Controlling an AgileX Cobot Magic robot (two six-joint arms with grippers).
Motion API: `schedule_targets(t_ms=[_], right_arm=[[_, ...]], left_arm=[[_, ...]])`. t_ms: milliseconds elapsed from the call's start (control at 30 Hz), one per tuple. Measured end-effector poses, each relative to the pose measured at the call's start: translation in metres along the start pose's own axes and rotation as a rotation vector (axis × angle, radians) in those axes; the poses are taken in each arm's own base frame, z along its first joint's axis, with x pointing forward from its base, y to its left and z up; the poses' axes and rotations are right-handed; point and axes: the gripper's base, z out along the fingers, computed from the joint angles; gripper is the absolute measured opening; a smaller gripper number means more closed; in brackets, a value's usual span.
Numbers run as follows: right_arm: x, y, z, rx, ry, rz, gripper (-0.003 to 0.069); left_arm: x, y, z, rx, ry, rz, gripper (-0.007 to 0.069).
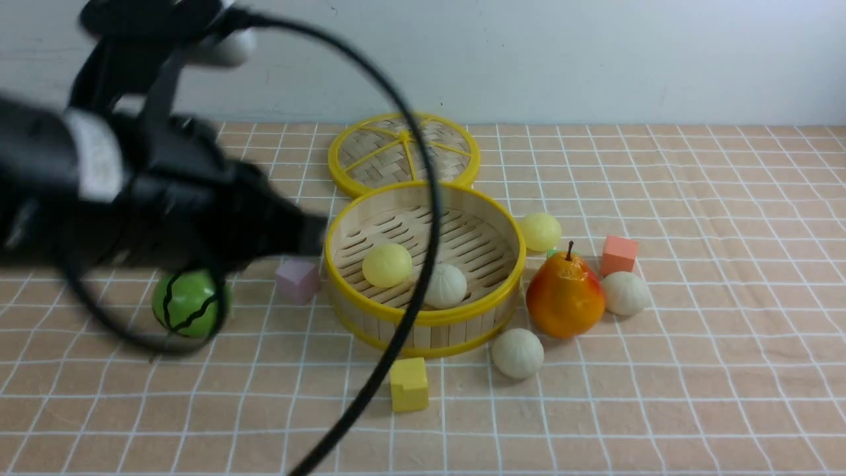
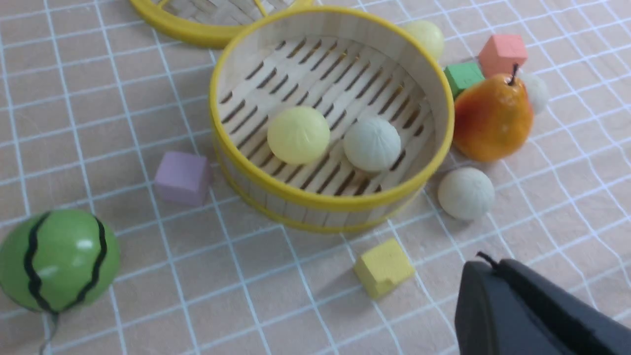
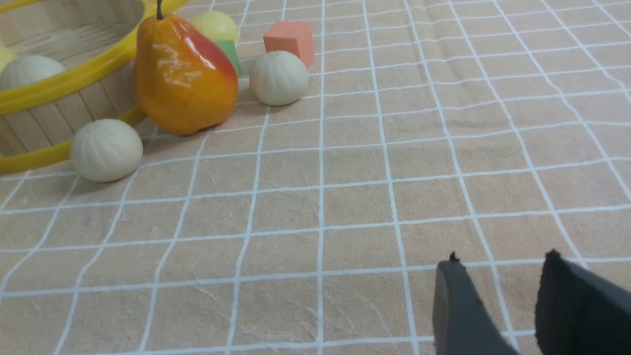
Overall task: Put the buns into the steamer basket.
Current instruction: Use the right arm to grab a steamed stuffed bun
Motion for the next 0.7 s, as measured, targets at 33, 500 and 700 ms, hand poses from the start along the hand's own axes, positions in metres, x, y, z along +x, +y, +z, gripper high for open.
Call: schedule_targets(t_ms=[33,500,700], right_arm=[[0.0,0.0,0.0,0.0,0.0,0.0,0.0239],[0.0,0.0,0.0,0.0,-0.001,0.0,0.0239],[0.0,-0.001,0.0,0.008,-0.004,-0.031,0.0239]], left_arm=[[0.02,0.004,-0.01,0.017,-0.026,-0.011,-0.0013],[0.166,0.038,-0.051,0.205,-0.574,-0.061,-0.0013],[0.177,0.04,-0.042,0.193,-0.522,-0.065,-0.0013]])
